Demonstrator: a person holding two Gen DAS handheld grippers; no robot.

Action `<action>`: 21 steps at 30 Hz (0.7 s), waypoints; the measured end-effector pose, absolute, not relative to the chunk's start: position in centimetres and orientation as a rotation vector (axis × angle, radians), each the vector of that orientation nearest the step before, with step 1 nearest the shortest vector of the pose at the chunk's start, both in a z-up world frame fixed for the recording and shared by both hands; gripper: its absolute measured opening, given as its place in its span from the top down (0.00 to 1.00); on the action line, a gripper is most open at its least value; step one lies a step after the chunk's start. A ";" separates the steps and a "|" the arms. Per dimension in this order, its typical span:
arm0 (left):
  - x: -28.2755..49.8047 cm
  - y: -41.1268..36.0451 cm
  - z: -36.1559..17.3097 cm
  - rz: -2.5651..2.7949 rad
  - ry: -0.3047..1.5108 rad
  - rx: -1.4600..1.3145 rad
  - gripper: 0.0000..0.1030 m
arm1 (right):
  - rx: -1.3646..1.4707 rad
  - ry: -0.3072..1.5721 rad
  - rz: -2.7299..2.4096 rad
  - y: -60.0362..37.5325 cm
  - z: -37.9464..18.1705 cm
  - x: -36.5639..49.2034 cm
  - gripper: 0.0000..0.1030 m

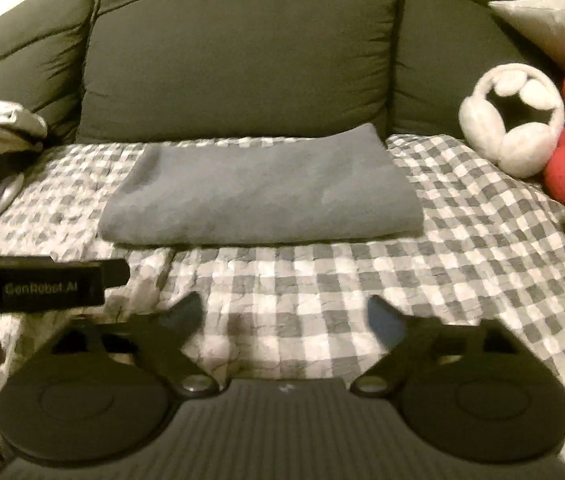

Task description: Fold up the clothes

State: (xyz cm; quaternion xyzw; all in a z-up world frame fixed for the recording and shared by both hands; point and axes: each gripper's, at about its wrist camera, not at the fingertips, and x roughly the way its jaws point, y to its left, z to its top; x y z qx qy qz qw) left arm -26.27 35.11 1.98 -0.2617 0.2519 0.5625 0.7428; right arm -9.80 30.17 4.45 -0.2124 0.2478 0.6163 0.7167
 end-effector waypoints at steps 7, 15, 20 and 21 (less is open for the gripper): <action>-26.7 35.1 2.0 1.278 0.586 -0.548 0.02 | -0.470 0.554 1.361 30.2 4.5 -10.0 0.00; -26.9 35.1 1.9 1.282 0.608 -0.540 0.01 | -0.480 0.554 1.345 30.5 4.6 -10.2 0.00; -26.8 35.0 1.4 1.298 0.620 -0.536 0.01 | -0.481 0.584 1.310 30.9 4.3 -9.9 0.00; -26.7 35.0 1.2 1.299 0.624 -0.534 0.01 | -0.485 0.597 1.299 31.0 4.1 -9.8 0.00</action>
